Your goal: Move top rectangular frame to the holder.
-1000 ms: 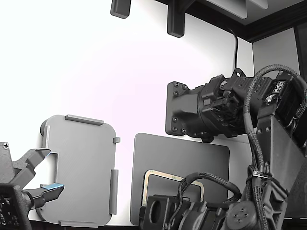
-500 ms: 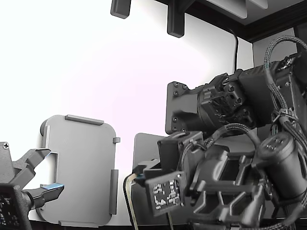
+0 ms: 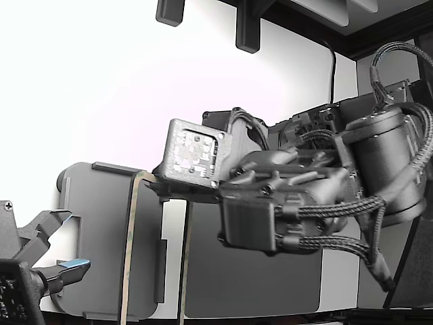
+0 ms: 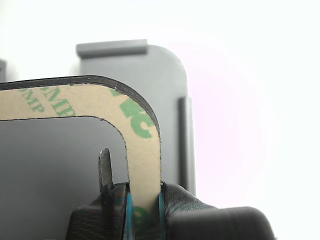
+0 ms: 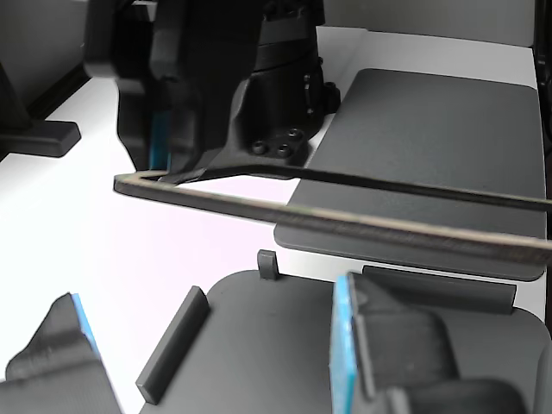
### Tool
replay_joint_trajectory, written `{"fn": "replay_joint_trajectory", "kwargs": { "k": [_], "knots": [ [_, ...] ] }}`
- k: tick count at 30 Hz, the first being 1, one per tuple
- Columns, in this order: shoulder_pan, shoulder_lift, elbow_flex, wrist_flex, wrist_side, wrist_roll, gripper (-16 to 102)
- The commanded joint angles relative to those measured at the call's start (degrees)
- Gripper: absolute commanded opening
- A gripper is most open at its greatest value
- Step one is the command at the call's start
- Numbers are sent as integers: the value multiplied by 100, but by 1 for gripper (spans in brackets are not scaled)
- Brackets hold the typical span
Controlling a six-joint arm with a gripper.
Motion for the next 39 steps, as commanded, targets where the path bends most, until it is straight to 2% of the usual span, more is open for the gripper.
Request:
{"fn": "replay_joint_trajectory", "kwargs": {
  "k": [1, 8, 39],
  "knots": [
    [-281, -132, -193, -9, -35, -18, -11],
    [-563, -668, -501, -26, -404, -9, -11],
    [-721, -1608, -853, -167, -536, -773, -11]
  ]
}}
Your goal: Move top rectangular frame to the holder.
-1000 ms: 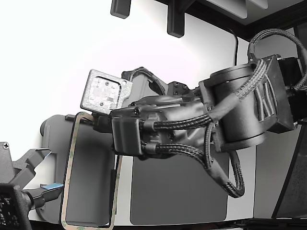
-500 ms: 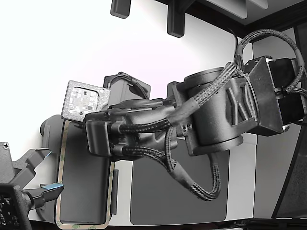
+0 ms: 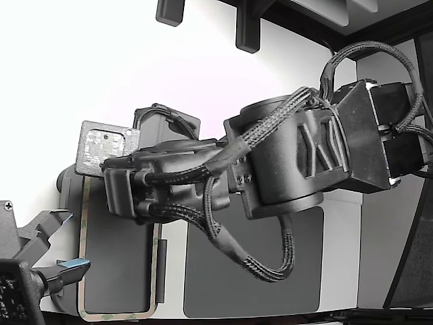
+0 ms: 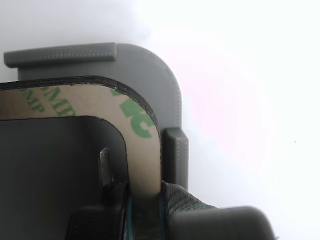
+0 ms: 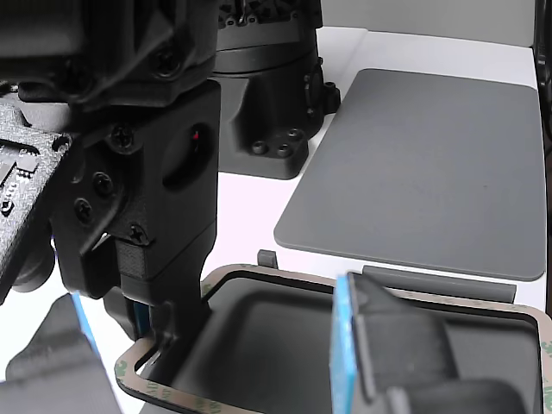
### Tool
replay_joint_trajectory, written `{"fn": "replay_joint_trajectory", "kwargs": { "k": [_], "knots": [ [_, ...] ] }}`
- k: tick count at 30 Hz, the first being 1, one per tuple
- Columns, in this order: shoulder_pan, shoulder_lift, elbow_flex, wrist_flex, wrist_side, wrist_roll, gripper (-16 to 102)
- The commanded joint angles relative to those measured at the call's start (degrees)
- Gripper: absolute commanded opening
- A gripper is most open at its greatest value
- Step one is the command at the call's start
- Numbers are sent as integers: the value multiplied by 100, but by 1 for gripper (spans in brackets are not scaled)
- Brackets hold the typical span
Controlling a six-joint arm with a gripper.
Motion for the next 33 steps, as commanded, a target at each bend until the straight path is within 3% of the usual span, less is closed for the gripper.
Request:
{"fn": "replay_joint_trajectory", "kwargs": {
  "k": [1, 33],
  "knots": [
    [-97, 105, -97, -9, -18, 0, -11],
    [-176, -62, 123, -105, -185, -88, -11]
  ]
}}
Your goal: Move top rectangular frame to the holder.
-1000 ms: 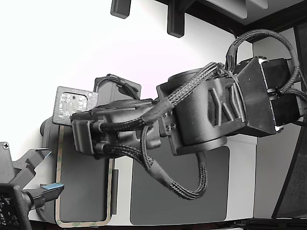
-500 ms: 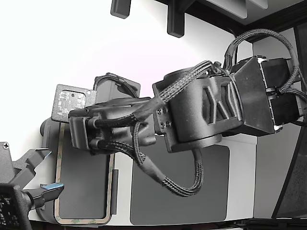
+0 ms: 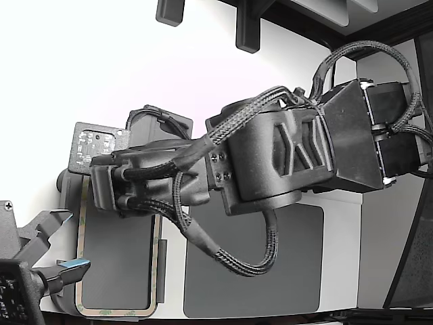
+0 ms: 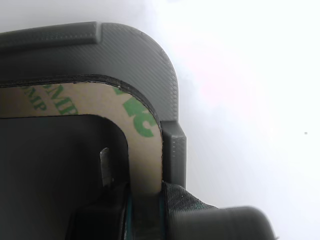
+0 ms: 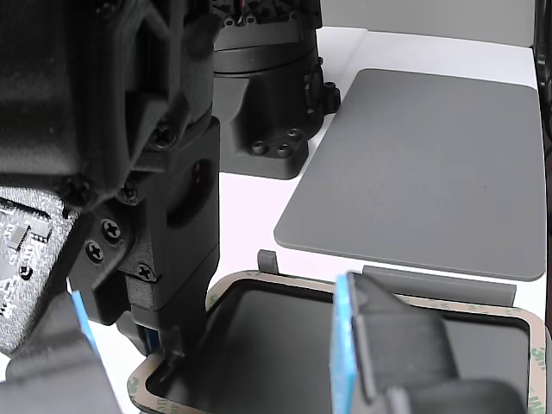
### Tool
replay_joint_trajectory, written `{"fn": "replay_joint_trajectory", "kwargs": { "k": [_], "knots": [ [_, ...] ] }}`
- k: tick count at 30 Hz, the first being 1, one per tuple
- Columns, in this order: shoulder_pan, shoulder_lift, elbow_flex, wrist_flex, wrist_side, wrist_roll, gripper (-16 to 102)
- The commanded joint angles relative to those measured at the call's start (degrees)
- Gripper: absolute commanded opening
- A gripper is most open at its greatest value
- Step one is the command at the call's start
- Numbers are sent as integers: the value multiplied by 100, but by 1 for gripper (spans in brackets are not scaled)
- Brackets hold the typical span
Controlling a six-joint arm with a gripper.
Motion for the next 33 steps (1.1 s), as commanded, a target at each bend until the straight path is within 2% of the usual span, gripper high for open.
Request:
{"fn": "replay_joint_trajectory", "kwargs": {
  "k": [1, 30, 31, 33],
  "knots": [
    [-70, 105, -114, 0, -53, -35, -11],
    [-62, -97, -281, 167, -70, -167, -8],
    [-62, -105, -299, 167, -79, -176, -6],
    [-62, -114, -299, 167, -79, -185, 11]
  ]
}}
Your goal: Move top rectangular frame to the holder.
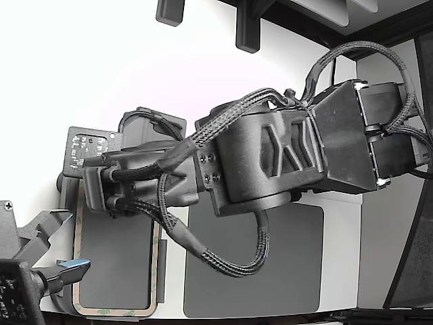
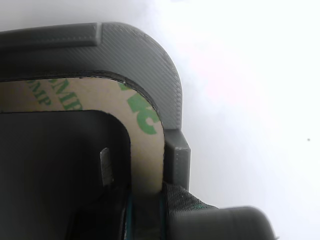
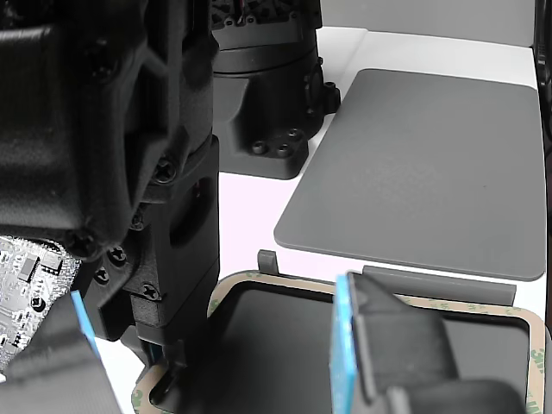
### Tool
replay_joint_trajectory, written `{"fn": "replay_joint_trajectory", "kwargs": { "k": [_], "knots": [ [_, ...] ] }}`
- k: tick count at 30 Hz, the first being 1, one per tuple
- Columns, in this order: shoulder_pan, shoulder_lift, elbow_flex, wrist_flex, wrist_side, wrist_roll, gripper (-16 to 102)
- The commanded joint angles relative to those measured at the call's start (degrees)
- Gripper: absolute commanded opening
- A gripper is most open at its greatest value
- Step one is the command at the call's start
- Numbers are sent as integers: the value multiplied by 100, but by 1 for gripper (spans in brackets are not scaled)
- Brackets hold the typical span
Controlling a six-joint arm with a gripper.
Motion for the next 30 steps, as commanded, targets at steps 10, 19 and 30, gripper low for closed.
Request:
{"fn": "replay_joint_trajectory", "kwargs": {
  "k": [10, 19, 30],
  "knots": [
    [-53, 123, -202, 105, -53, -88, 100],
    [-62, 686, -9, -26, 299, 0, 100],
    [-686, 3498, 2856, -1978, 448, -765, 100]
  ]
}}
